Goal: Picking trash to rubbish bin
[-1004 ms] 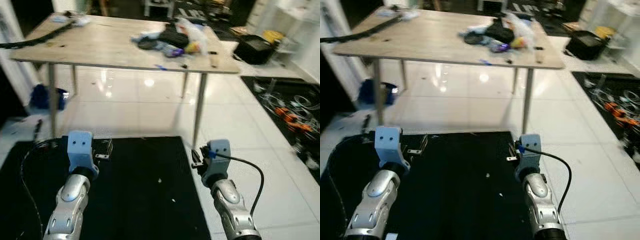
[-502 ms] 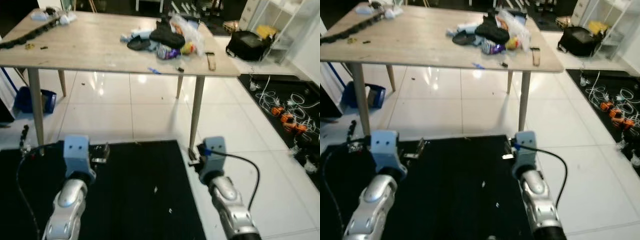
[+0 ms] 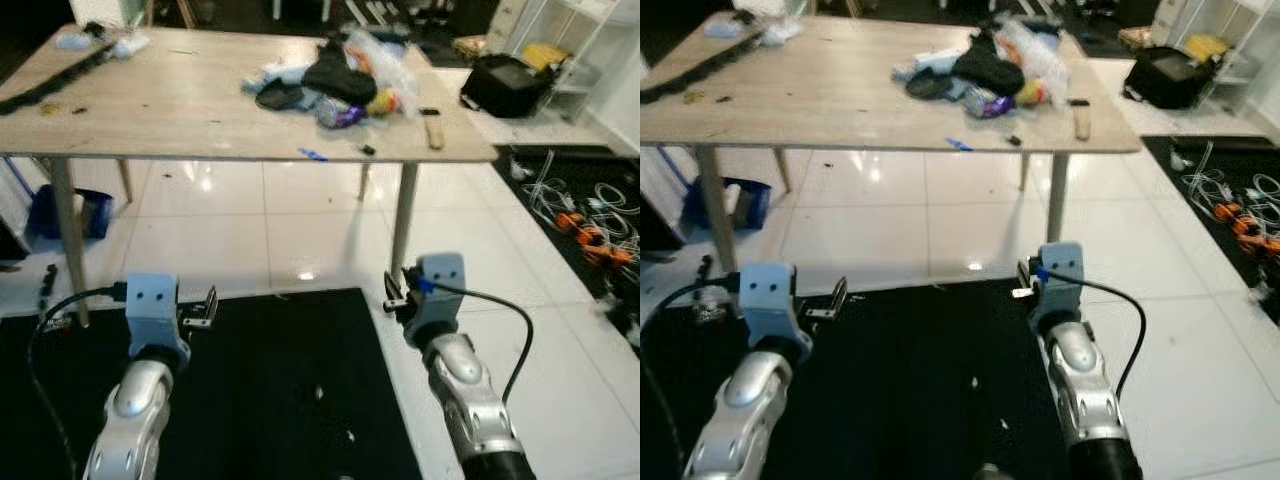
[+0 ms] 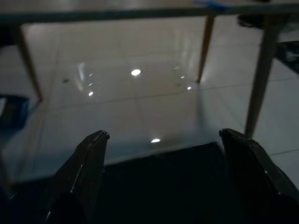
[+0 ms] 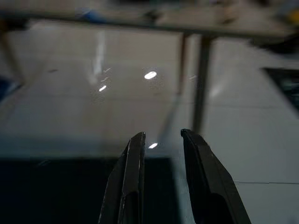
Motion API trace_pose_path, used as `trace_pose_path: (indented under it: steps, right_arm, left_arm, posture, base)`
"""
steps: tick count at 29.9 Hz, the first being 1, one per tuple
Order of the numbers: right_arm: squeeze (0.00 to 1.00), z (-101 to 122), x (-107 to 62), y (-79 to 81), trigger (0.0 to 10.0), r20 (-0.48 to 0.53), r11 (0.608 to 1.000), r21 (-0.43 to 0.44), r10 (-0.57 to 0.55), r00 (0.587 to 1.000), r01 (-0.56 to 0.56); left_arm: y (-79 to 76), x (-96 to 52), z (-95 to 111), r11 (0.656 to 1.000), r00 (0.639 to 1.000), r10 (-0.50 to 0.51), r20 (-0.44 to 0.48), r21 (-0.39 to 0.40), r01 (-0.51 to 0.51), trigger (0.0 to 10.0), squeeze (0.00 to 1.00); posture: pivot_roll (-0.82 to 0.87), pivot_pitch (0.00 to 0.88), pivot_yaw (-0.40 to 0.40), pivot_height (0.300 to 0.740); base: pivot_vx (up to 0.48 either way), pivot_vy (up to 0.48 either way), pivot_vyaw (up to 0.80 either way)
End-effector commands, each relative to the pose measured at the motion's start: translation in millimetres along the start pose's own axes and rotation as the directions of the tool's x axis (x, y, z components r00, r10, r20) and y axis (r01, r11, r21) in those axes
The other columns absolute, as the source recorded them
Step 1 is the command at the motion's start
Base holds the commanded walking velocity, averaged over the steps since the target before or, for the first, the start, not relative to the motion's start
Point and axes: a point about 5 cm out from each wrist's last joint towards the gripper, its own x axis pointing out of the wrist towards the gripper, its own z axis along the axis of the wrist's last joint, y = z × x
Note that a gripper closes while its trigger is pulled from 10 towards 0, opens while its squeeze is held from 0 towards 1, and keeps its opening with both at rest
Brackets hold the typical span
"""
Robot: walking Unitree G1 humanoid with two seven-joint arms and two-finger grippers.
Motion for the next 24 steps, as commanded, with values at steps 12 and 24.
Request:
trace_pose_path:
  steps: [12,24]
  right_arm:
    - [0.0,2.0,0.1,-2.4,10.0,0.003,1.0,0.009,-0.019,1.0,0.019]
    - [0.0,1.3,-0.6,-3.8,10.0,-0.001,1.0,0.009,-0.014,1.0,0.014]
  left_arm:
    - [2.2,4.2,-1.4,1.0,1.0,0.006,-0.02,0.003,-0.006,10.0,0.0]
    - [1.2,4.7,0.2,1.0,1.0,0.007,-0.013,-0.003,-0.007,10.0,0.0]
  posture:
    - [-0.03,0.126,-0.093,0.74]
    - [-0.03,0.128,-0.098,0.74]
  base:
    - [0.329,0.0,0.0]
    - [0.329,0.0,0.0]
